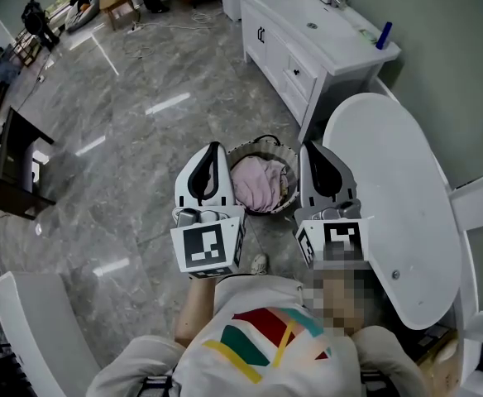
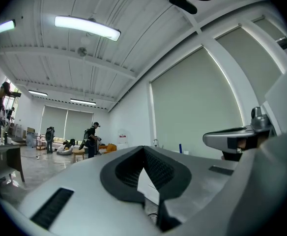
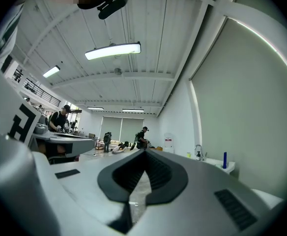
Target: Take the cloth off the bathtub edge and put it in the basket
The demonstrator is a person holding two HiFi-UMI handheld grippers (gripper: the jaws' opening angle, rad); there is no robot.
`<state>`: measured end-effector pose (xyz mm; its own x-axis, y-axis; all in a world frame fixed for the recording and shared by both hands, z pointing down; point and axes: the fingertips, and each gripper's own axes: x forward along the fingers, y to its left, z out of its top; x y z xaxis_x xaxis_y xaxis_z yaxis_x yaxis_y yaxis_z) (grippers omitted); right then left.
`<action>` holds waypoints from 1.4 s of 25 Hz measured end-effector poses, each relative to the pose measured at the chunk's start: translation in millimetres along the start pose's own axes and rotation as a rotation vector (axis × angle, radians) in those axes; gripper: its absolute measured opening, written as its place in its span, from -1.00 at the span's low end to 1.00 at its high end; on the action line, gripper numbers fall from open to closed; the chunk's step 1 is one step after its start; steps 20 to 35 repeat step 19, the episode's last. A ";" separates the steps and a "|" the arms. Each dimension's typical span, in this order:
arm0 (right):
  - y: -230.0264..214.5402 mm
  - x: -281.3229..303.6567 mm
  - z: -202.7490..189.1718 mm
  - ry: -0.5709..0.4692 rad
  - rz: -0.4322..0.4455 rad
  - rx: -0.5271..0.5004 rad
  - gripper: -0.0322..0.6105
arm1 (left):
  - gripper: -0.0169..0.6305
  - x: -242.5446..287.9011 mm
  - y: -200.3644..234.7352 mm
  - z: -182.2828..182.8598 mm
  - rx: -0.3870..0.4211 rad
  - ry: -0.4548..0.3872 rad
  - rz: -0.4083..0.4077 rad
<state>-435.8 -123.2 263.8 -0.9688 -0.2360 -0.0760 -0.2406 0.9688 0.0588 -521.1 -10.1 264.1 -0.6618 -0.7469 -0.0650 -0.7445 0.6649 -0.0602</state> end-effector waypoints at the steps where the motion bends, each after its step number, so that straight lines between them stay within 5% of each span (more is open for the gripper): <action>1: -0.5 -0.3 1.0 -0.003 0.000 0.000 -0.87 | -0.90 0.0 0.4 0.6 0.005 0.000 0.003; 35: 1.1 -2.7 4.1 -0.014 -0.006 -0.006 -0.86 | -0.90 -2.1 2.5 -1.1 -0.012 0.010 0.005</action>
